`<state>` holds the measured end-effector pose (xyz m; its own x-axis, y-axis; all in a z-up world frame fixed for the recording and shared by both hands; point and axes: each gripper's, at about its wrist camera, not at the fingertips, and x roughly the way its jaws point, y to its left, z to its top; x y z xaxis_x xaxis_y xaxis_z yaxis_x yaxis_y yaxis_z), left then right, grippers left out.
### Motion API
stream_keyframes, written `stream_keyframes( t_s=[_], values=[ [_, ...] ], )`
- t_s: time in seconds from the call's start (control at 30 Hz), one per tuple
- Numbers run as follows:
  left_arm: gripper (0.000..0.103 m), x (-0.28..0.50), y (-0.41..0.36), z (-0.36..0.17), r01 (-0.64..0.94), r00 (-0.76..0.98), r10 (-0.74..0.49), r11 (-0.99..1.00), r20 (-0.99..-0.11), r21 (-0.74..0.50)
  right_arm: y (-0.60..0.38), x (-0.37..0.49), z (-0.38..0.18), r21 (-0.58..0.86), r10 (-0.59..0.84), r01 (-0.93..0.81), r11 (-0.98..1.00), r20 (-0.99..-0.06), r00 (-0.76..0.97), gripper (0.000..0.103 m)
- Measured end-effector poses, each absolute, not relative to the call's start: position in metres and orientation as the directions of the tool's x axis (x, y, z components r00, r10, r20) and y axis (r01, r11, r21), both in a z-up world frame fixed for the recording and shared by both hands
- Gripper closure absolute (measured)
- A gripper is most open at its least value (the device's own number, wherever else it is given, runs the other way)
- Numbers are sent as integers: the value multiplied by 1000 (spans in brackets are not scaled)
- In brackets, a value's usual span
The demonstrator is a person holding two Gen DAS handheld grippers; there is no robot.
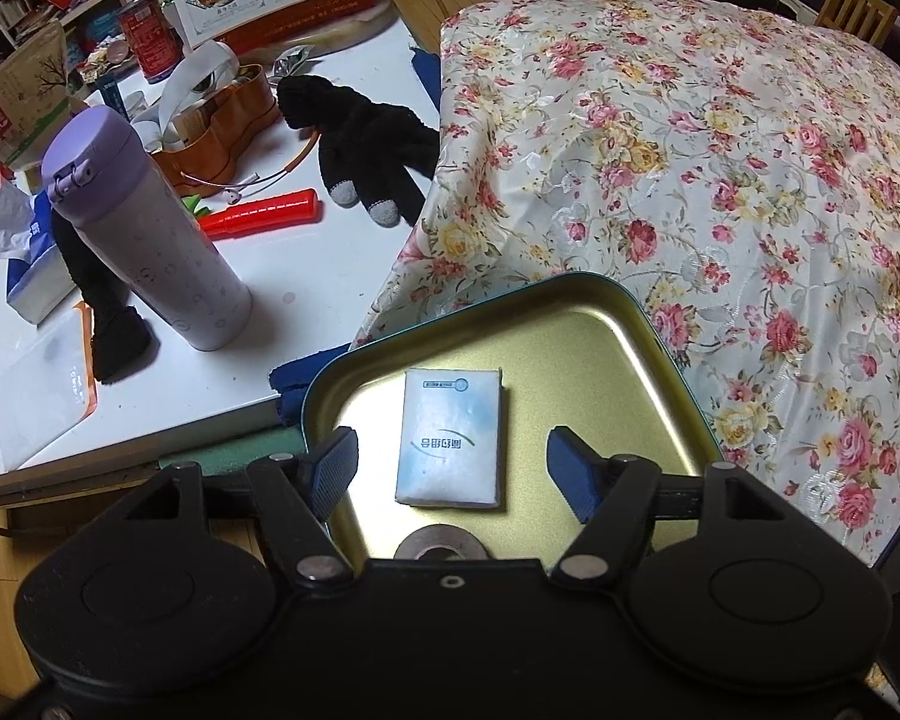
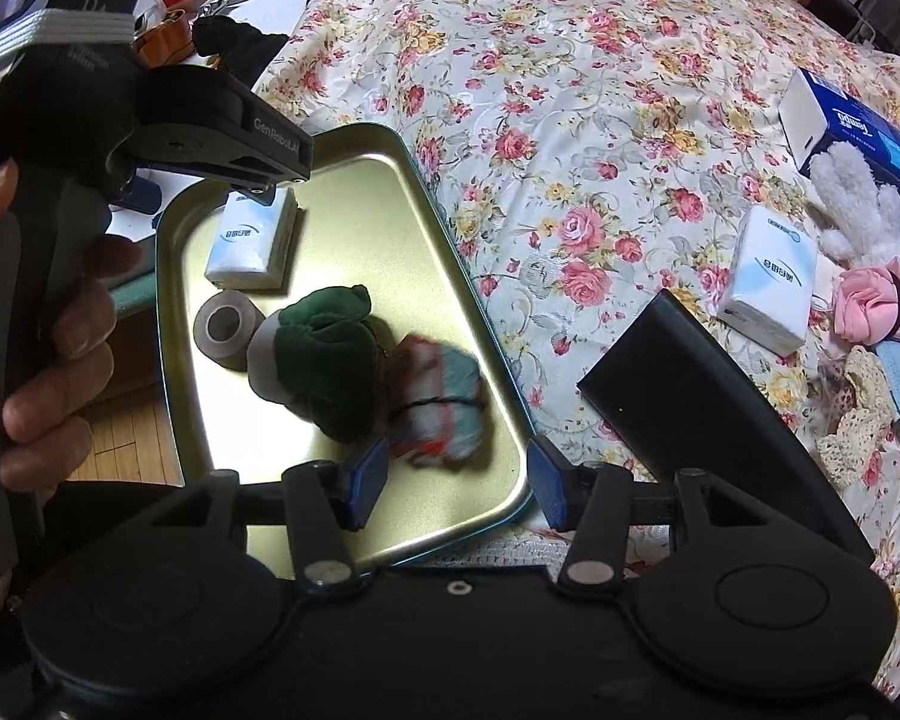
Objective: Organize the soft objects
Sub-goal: 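Place the tissue pack and fabric pouch into the gold tray, opening both tools, then move both tools back over the bed toward the remaining tissue pack and masks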
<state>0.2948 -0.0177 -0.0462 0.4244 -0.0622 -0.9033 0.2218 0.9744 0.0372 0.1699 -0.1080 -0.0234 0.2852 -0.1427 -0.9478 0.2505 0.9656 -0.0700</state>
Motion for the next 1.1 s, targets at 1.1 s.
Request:
stream_keyframes(
  t_s=[1.1],
  values=[
    [36,287,-31,-54,281,440,-20,953,-898,116,-151,146,24,-63,-181,322,945,-918,353,53]
  ],
)
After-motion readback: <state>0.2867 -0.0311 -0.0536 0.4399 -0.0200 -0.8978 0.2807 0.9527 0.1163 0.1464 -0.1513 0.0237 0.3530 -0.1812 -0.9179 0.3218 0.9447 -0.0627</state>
